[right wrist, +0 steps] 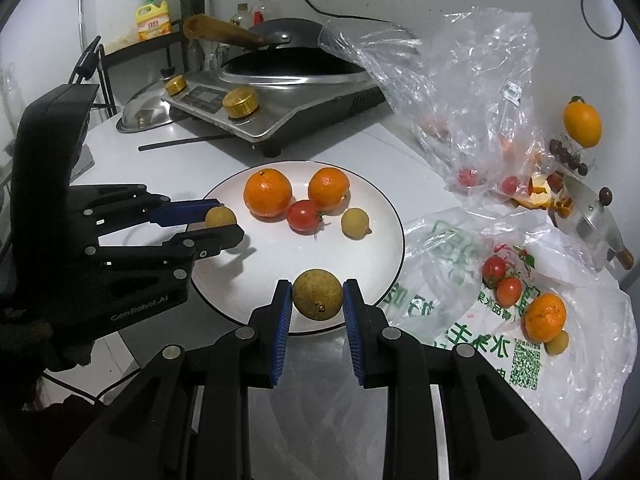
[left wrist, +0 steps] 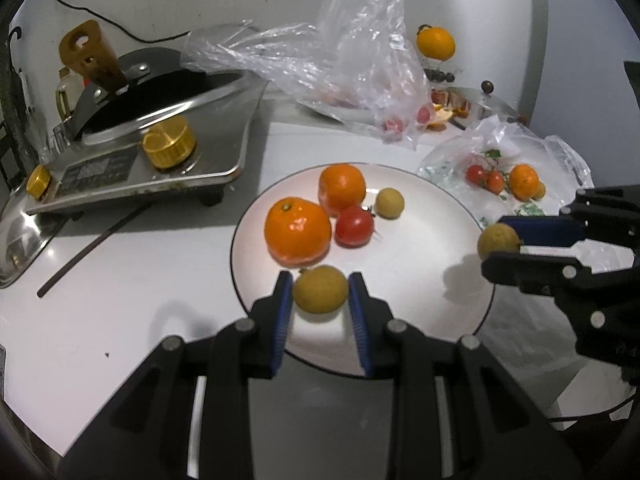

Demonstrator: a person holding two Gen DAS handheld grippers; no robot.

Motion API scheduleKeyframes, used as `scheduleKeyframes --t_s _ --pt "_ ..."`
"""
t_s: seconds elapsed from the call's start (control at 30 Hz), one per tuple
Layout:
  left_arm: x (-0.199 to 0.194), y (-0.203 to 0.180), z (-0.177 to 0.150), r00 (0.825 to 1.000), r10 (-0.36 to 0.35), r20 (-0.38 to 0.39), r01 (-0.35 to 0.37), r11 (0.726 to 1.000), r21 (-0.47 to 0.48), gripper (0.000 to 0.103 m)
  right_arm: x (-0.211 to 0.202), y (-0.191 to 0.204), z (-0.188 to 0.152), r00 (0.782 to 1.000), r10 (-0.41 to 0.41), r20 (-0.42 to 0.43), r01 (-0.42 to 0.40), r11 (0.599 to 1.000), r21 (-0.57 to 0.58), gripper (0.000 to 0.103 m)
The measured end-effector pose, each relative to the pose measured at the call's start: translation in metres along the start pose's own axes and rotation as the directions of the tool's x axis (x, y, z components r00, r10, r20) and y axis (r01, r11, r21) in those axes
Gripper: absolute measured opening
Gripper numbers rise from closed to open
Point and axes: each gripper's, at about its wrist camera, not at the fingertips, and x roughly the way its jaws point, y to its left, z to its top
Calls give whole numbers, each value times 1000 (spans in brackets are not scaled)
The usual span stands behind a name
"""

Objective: Organize fruits
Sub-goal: 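Carry both held fruits over the white plate with both tools, then lower both fruits onto the plate and open both tools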

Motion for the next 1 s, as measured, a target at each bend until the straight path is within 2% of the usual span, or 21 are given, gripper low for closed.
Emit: scheduleKeyframes --t_s 0.47,0.9,1.0 --pt "21 1 6 998 45 -44 -44 999 25 30 16 -9 2 1000 16 -12 -16 1000 3 28" --pt "22 3 7 999 28 -37 -27 1000 15 30 21 -12 3 1000 19 -22 -19 1000 4 28" --pt "14 4 9 1000 9 -12 -9 1000 9 43 23 -11 4 1000 18 -26 -18 1000 1 28"
